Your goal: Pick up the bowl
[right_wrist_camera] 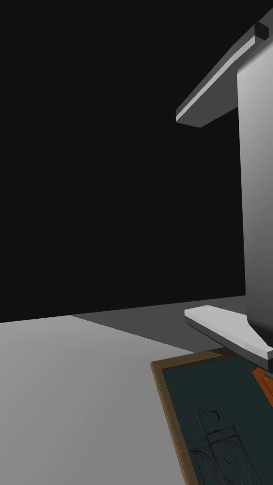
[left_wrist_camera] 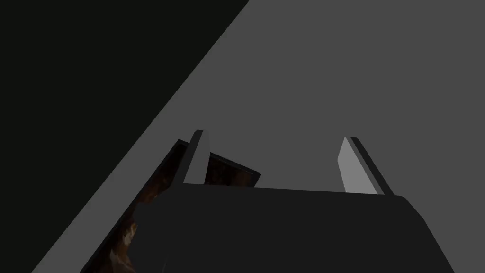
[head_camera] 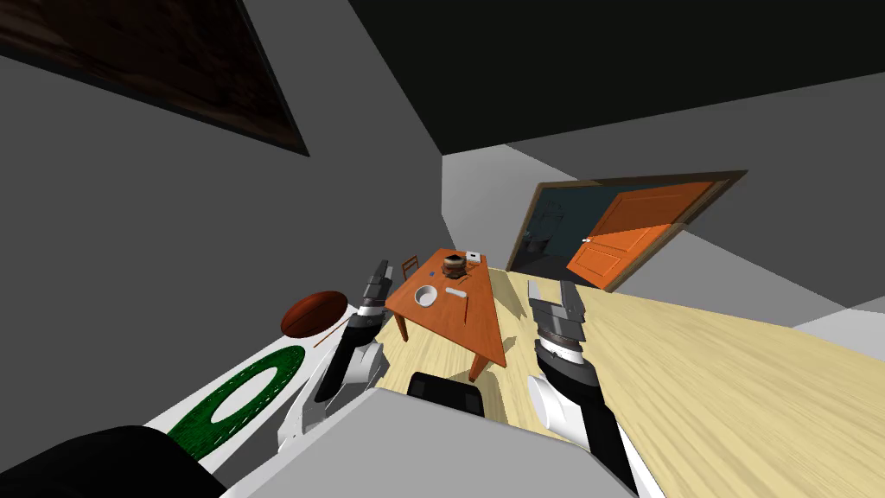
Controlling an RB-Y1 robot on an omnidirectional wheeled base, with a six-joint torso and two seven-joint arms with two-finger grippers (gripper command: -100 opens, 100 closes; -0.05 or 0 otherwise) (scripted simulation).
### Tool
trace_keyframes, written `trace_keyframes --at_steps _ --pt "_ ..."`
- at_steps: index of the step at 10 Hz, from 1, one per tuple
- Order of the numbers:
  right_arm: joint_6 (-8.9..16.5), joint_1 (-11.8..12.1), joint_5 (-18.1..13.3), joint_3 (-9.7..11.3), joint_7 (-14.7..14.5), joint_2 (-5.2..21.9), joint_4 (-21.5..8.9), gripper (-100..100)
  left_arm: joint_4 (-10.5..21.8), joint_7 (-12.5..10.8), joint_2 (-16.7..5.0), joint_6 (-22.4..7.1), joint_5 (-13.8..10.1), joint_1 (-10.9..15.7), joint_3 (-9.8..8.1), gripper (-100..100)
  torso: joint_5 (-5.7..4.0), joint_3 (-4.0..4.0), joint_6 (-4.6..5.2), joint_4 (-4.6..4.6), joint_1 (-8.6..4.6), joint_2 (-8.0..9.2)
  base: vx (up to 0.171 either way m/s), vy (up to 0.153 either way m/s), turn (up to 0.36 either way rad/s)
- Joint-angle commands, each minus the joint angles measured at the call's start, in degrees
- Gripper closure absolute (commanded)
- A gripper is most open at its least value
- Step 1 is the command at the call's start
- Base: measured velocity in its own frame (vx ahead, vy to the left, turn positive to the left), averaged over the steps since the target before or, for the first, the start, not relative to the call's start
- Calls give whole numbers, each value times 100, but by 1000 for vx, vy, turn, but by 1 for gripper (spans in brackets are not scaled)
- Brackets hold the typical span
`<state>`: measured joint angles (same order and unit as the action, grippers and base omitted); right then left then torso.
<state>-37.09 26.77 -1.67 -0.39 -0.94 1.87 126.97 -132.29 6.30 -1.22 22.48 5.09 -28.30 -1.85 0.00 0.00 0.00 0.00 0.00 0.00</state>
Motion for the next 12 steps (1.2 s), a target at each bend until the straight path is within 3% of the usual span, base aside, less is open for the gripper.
trace_keyframes --at_steps 1,6,9,12 --pt "0 0 0 0 0 0 0 0 131 -10 -164 -258 71 55 -21 -100 0 0 0 0 0 0 -25 -37 -86" --pt "0 -1 0 1 0 -1 0 0 582 -47 -480 -1014 249 267 -84 -100 -4 5 1 2 -19 9 -31 -54 -70" --pt "0 0 0 0 0 0 0 0 705 -58 -541 -1302 285 329 -100 -100 -3 5 0 2 -12 8 -20 -30 -30" --pt "0 0 0 0 0 0 0 0 975 -82 -654 -1774 353 472 -133 -100 -2 4 1 1 -12 6 -16 -30 -64"
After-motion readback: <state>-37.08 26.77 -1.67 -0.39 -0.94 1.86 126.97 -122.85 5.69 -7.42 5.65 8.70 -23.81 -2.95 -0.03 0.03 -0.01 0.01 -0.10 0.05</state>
